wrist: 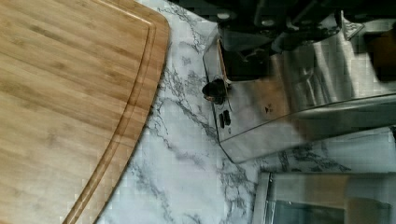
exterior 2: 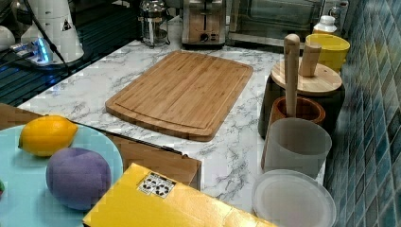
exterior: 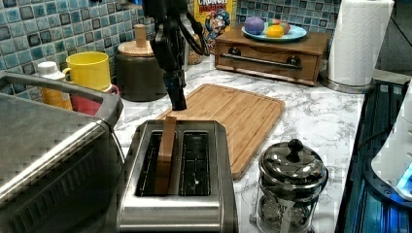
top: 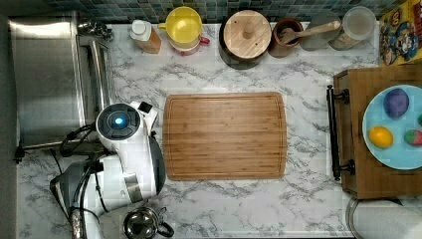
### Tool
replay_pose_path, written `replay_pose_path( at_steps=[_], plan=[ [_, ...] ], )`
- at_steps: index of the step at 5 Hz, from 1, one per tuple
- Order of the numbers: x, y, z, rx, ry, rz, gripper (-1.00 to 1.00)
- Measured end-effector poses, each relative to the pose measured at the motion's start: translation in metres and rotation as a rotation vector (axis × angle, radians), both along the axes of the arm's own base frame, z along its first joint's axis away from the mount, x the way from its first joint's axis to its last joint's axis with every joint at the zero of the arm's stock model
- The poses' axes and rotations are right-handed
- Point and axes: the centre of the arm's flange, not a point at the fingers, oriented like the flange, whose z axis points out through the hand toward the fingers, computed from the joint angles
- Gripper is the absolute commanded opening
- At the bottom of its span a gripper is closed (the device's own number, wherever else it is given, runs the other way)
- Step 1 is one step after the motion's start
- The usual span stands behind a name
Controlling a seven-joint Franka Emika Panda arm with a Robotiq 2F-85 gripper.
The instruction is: Turn on the toaster.
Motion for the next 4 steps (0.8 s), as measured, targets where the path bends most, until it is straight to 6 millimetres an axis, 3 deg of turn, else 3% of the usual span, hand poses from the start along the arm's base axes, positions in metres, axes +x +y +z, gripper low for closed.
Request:
replay_pose_path(
  at_steps=[2,3,4],
  plan=[
    [0.004,0.004,-0.049,-0.022,0.075,0.015,-1.00],
    [0.005,0.005,-0.061,-0.036,0.079,0.019,-1.00],
    [0.005,0.006,-0.060,-0.034,0.078,0.020,-1.00]
  ],
)
